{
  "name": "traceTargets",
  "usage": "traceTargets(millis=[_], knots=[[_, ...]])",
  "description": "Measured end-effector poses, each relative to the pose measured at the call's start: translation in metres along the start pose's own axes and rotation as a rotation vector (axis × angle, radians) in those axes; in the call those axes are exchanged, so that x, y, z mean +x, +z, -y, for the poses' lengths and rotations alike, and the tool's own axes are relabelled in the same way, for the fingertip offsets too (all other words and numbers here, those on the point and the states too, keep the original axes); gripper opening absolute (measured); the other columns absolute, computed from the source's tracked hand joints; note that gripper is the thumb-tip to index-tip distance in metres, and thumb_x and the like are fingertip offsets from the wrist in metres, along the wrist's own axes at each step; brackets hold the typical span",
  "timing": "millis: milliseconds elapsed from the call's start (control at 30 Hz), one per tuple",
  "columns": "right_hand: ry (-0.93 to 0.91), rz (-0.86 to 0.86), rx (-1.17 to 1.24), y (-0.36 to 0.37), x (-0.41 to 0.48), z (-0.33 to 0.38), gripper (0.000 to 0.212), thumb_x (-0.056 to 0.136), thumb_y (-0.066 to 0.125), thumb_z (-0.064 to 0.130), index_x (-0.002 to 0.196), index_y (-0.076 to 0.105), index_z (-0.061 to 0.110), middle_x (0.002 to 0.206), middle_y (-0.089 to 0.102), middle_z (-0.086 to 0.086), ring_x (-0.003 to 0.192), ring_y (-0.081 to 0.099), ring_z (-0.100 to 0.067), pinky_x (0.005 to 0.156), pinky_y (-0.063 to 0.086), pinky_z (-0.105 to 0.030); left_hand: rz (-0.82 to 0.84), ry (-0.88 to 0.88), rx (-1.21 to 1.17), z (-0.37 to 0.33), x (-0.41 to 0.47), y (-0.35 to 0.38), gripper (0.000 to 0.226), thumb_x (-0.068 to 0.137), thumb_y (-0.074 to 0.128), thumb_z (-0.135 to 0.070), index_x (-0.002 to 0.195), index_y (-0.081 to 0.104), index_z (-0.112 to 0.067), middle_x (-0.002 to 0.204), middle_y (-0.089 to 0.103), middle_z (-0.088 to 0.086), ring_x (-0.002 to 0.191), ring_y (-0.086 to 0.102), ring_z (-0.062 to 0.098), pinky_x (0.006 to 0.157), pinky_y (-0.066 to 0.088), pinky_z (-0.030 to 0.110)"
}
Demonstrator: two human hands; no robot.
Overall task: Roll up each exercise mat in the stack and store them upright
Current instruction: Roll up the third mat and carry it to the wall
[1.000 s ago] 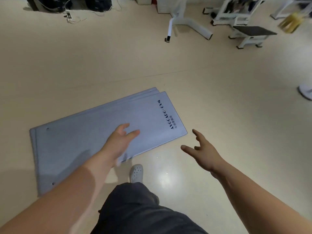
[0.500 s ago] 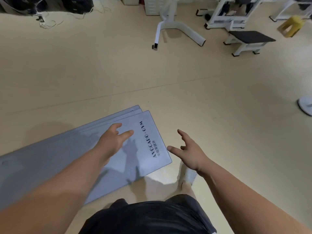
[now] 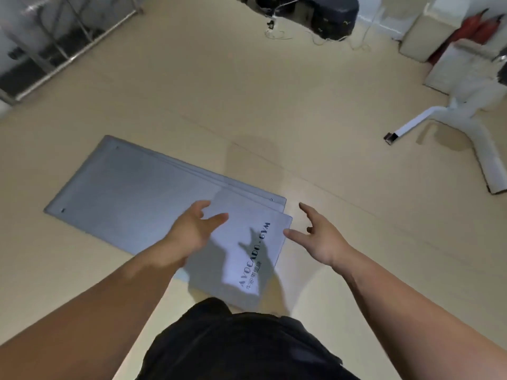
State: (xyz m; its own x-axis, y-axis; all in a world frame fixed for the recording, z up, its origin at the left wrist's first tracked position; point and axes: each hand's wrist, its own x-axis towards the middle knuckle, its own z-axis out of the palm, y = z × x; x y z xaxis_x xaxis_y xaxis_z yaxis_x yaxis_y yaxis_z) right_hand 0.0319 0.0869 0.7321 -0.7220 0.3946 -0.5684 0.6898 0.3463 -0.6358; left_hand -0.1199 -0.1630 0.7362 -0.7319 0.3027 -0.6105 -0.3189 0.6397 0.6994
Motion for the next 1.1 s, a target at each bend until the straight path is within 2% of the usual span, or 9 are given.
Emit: traceTargets(millis=[133,200,267,400,567,700,867,1000,1100], knots=[[-0.001,-0.004,0.011,-0.015,0.025,0.010,0.085,0.090,0.074,0.051,0.161,0.031,0.036,0.162,0.039,-0.003,0.140,0.048,-0.025,0.111,0.046,-0.045,0.004,-0.068,-0.086,0.007,0.000,0.012,0.068,0.092,0.070,-0.048,0.150,0.041,-0.028,0.147,0.047,0.008,0.118,0.057,0.018,0.087,0.041,0.027],[-0.023,0.071,-0.017,-0.018,0.037,0.009,0.083,0.090,0.074,0.050,0.160,0.031,0.037,0.162,0.039,-0.001,0.138,0.049,-0.023,0.110,0.045,-0.042,-0.020,-0.111,-0.113,0.011,0.004,0.019,0.067,0.093,0.068,-0.047,0.151,0.041,-0.026,0.142,0.050,0.006,0.108,0.057,0.018,0.082,0.041,0.026],[-0.046,0.157,-0.056,-0.024,0.055,0.010,0.084,0.090,0.075,0.051,0.160,0.031,0.039,0.161,0.038,0.001,0.133,0.050,-0.022,0.110,0.045,-0.043,-0.097,-0.163,-0.166,0.014,0.009,0.028,0.068,0.093,0.068,-0.047,0.151,0.040,-0.025,0.147,0.048,0.007,0.111,0.052,0.020,0.080,0.040,0.027],[-0.125,0.298,-0.173,-0.038,0.118,0.004,0.083,0.091,0.074,0.048,0.161,0.030,0.037,0.164,0.037,0.002,0.139,0.048,-0.022,0.112,0.043,-0.042,-0.227,-0.277,-0.277,0.023,0.021,0.062,0.068,0.093,0.067,-0.050,0.151,0.040,-0.028,0.153,0.045,0.010,0.131,0.049,0.025,0.096,0.036,0.033],[-0.232,0.535,-0.311,-0.053,0.210,-0.027,0.082,0.095,0.071,0.045,0.163,0.027,0.032,0.168,0.029,0.003,0.148,0.041,-0.021,0.106,0.039,-0.033,-0.450,-0.501,-0.418,0.036,0.035,0.142,0.073,0.090,0.069,-0.053,0.152,0.039,-0.030,0.155,0.043,0.008,0.128,0.053,0.028,0.102,0.041,0.037],[-0.253,0.643,-0.470,-0.058,0.250,-0.060,0.085,0.094,0.070,0.051,0.164,0.026,0.032,0.169,0.028,-0.002,0.146,0.043,-0.026,0.093,0.039,-0.030,-0.484,-0.637,-0.438,0.047,0.035,0.216,0.076,0.089,0.070,-0.054,0.153,0.037,-0.031,0.152,0.046,0.007,0.132,0.051,0.029,0.107,0.043,0.041],[-0.260,0.720,-0.546,-0.017,0.275,-0.104,0.086,0.092,0.070,0.056,0.163,0.027,0.033,0.167,0.031,-0.005,0.147,0.041,-0.028,0.109,0.041,-0.038,-0.484,-0.697,-0.462,0.094,0.049,0.284,0.076,0.088,0.070,-0.055,0.153,0.037,-0.032,0.151,0.047,0.005,0.125,0.055,0.028,0.095,0.046,0.037],[-0.254,0.738,-0.590,0.045,0.308,-0.165,0.084,0.094,0.069,0.054,0.163,0.026,0.035,0.168,0.030,-0.001,0.145,0.045,-0.027,0.095,0.041,-0.032,-0.443,-0.728,-0.477,0.172,0.087,0.331,0.075,0.089,0.069,-0.054,0.153,0.037,-0.032,0.151,0.047,0.005,0.124,0.055,0.028,0.091,0.045,0.035],[-0.245,0.751,-0.613,0.097,0.343,-0.216,0.083,0.095,0.070,0.050,0.164,0.026,0.032,0.169,0.028,0.001,0.149,0.040,-0.025,0.100,0.040,-0.032,-0.417,-0.738,-0.480,0.237,0.131,0.361,0.074,0.089,0.068,-0.055,0.152,0.036,-0.032,0.149,0.050,0.004,0.115,0.060,0.028,0.097,0.049,0.039]])
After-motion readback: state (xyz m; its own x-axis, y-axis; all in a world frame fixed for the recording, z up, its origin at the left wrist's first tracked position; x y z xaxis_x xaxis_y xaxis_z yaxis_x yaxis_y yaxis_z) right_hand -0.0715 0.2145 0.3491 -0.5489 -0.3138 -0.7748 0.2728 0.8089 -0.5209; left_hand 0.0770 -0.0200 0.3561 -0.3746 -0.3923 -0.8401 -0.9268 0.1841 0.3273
